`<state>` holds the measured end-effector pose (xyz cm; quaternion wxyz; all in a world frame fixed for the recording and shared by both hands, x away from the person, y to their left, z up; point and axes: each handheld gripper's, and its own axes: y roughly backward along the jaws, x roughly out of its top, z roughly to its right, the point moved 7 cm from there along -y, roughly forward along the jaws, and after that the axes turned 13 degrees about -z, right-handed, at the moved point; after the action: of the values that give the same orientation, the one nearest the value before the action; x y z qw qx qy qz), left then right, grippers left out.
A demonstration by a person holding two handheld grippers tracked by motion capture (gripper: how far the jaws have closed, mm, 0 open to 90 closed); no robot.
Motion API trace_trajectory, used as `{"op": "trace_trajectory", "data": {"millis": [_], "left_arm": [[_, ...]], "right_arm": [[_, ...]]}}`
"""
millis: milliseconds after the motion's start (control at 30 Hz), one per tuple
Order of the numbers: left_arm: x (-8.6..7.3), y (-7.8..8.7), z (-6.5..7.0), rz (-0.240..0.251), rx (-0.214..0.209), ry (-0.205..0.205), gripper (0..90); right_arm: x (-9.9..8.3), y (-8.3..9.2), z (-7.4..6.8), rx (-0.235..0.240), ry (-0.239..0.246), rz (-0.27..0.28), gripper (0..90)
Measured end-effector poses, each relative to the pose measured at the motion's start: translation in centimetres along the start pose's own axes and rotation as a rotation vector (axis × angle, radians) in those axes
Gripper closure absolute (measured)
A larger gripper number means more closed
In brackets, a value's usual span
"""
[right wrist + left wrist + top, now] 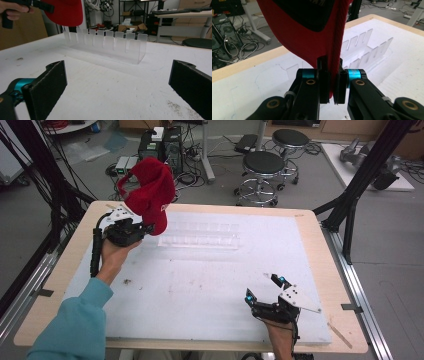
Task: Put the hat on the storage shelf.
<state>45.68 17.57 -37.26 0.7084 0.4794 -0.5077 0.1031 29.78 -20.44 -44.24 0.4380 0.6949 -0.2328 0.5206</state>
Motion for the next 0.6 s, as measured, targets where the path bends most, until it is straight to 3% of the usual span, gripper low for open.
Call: {"op": "trace_trajectory", "data": {"millis": [200,267,600], "left_arm": [[-0.6,-1.6,-0.5,-0.033,0.019,0.005,85.5],[-0.7,-1.7,-0.6,-0.044,0.036,0.003,85.4],[-1.0,-2.4,-0.3,-0.066,0.042,-0.015,85.4]], "right_arm": [[-0.4,-0.2,0.1,0.0,-0.005,0.017,0.5],[-0.7,-0.2,0.1,-0.003,-0.011,0.015,0.5],[-1.2,-0.3,0.5,-0.01,-0.016,0.053,0.5]]}}
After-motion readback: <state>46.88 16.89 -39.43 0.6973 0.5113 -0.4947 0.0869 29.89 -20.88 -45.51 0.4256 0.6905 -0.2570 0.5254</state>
